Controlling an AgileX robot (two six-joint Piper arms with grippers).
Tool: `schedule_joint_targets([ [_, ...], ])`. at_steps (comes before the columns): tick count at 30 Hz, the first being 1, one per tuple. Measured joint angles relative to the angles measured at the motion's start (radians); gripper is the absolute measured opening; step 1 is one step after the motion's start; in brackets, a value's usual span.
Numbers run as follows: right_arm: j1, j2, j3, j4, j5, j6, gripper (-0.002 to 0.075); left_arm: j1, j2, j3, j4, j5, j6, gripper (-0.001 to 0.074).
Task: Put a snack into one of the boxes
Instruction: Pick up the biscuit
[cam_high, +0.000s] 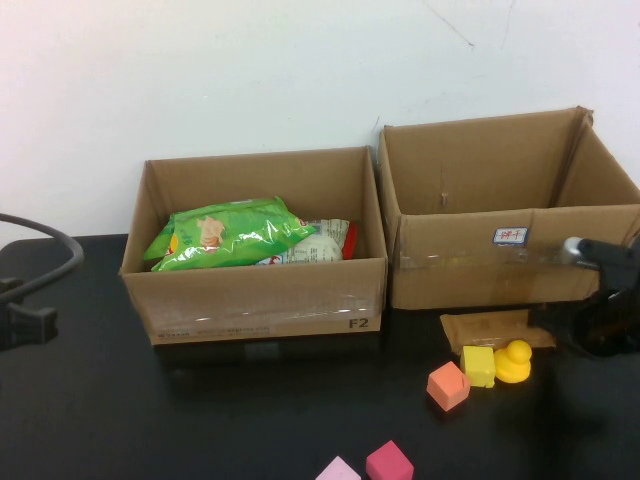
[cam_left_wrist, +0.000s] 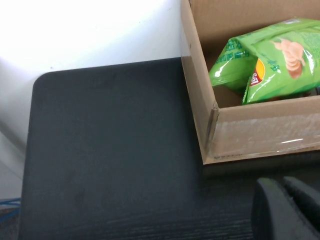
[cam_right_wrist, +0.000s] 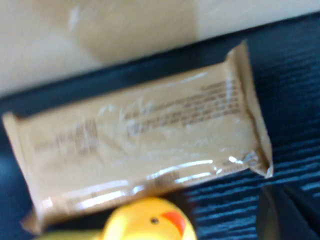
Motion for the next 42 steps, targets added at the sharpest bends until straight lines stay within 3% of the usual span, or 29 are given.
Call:
schedule_joint_targets([
  [17,0.0,0.0,0.005,0.424,-0.088,0.291,0.0003,0.0,0.0,0.0,-0.047,0.0,0.0,-0.0001],
  [25,0.021,0.002,0.005,0.453,-0.104,0.451,0.0003,0.0,0.0,0.001,-0.064,0.0,0.0,-0.0001],
  [42,0.096,0.044,0.005,0.412,-0.298,0.469,0.0002,0.0,0.0,0.002,-0.085,0.011,0.002,-0.0001],
])
